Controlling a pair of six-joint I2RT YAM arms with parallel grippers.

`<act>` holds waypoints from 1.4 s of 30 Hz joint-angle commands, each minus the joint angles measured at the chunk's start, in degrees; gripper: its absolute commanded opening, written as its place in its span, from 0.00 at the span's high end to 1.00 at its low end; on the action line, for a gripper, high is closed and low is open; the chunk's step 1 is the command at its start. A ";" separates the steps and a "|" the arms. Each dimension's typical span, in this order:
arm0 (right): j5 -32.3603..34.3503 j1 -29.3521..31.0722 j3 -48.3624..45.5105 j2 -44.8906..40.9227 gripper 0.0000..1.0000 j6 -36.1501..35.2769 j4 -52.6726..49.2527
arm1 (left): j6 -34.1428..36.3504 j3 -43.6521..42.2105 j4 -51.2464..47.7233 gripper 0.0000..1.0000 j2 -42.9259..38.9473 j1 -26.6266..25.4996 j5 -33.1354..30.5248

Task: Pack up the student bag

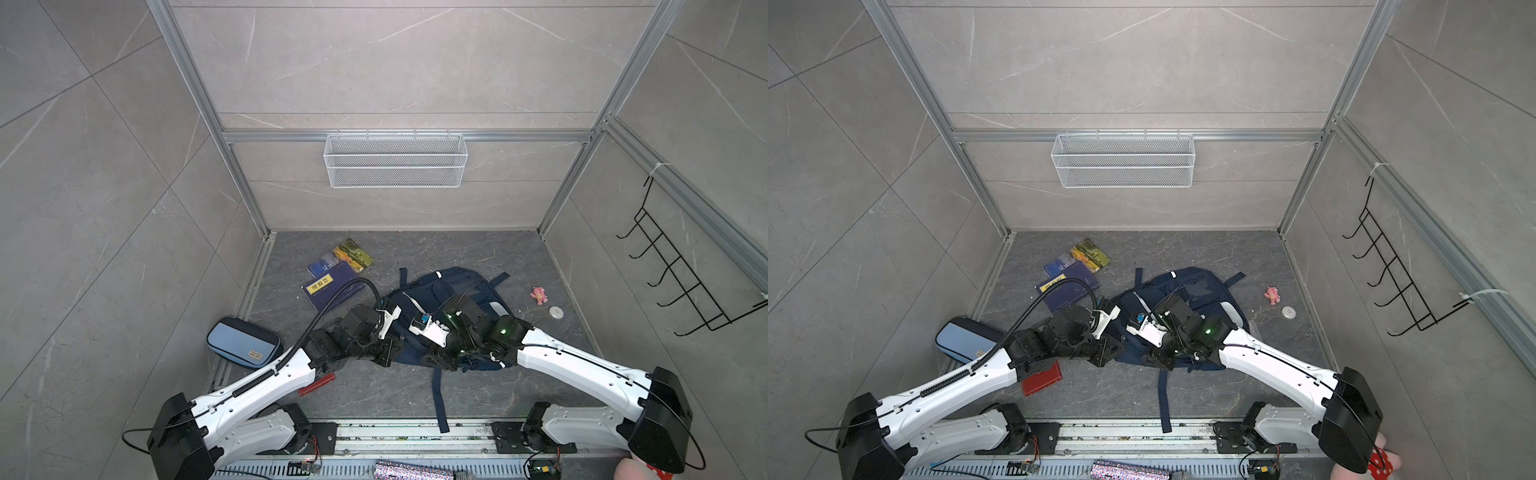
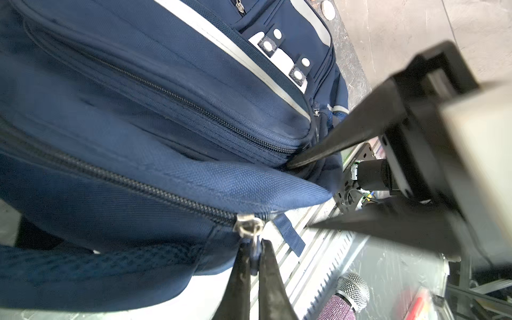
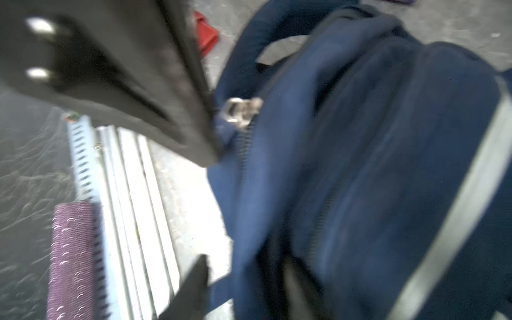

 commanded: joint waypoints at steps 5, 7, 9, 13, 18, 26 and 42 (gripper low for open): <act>18.49 0.09 0.59 -1.98 1.00 -2.32 -0.22 | 3.04 1.87 -6.34 1.00 -6.79 0.54 -0.96; 22.03 0.12 -0.14 -3.79 1.00 -2.81 -0.54 | 3.80 1.70 -8.95 1.00 -7.70 1.82 -1.14; 25.98 -0.36 -0.93 -5.66 1.00 -2.99 -1.00 | 4.27 1.71 -10.86 1.00 -8.12 2.69 -1.89; 28.10 -1.89 -2.45 -10.04 1.00 -3.84 -2.12 | 4.19 2.65 -14.05 1.00 -6.09 3.06 -4.91; 22.38 -3.13 -2.66 -13.10 1.00 -5.41 -4.24 | 4.37 3.20 -9.92 1.00 -4.37 2.61 -1.71; 23.63 -6.02 -2.52 -15.62 1.00 -6.08 -5.31 | 6.95 1.58 -16.87 1.00 -5.51 3.29 -8.82; 23.41 -15.11 -2.62 -19.24 1.00 -7.22 -6.39 | 1.88 -2.86 -20.17 1.00 -10.08 8.51 -17.74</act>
